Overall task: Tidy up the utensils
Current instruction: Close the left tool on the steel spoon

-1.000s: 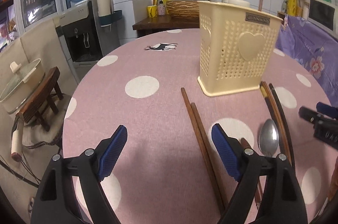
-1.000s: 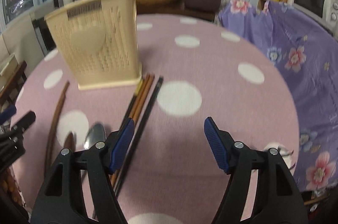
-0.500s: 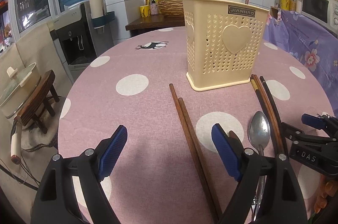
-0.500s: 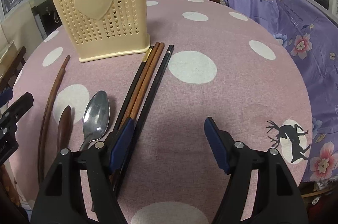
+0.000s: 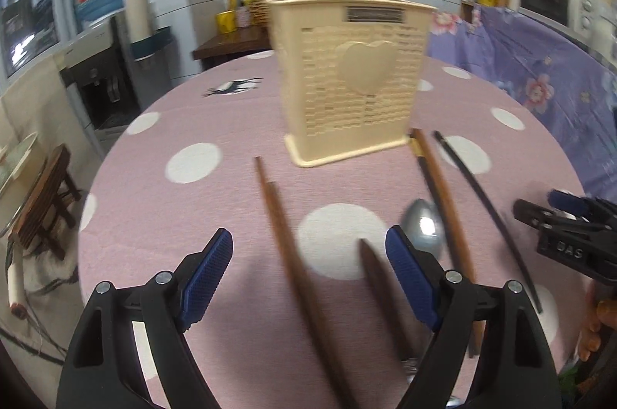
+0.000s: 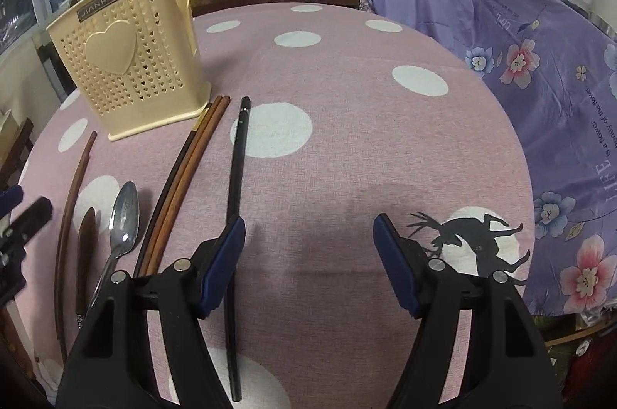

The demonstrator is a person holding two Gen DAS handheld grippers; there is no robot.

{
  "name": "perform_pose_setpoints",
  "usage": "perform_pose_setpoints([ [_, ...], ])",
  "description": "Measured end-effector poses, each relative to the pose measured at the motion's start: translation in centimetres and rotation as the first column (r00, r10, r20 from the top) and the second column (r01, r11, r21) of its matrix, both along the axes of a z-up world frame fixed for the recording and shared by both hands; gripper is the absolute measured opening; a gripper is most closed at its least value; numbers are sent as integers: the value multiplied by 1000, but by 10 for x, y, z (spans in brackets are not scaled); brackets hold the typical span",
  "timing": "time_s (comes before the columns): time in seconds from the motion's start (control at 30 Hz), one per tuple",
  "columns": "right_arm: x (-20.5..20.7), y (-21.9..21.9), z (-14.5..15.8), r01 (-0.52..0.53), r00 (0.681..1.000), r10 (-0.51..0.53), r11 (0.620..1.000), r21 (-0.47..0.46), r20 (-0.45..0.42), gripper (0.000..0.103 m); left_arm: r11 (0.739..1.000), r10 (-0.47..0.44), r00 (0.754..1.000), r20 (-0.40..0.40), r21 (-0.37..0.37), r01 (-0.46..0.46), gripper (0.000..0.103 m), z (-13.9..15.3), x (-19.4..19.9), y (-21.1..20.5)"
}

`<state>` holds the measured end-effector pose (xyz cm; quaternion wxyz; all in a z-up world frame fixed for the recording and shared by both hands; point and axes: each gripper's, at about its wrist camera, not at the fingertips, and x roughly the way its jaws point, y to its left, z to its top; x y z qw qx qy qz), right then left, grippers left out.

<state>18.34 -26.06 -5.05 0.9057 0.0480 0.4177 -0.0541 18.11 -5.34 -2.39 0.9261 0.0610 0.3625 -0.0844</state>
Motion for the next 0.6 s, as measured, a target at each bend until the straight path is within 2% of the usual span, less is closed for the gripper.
perform_pose_setpoints([
  [0.17,-1,2,-1,-10,1000,10,1000,10,15,69,994,-94,994,-52,43,96,65,-11,-2,-32],
  [0.47,-4,-9,-3,3,1000,-4,999,52,25,69,971,-172,978,-119,148,189,59,-31,-7,-60],
  [0.53,-4,-10,-3,1,1000,-3,998,59,28,69,965,-167,980,-110,186,185,59,-34,-5,-64],
  [0.6,-4,-10,-3,0,1000,-2,998,65,31,69,966,-169,979,-112,180,187,59,-33,0,-65],
])
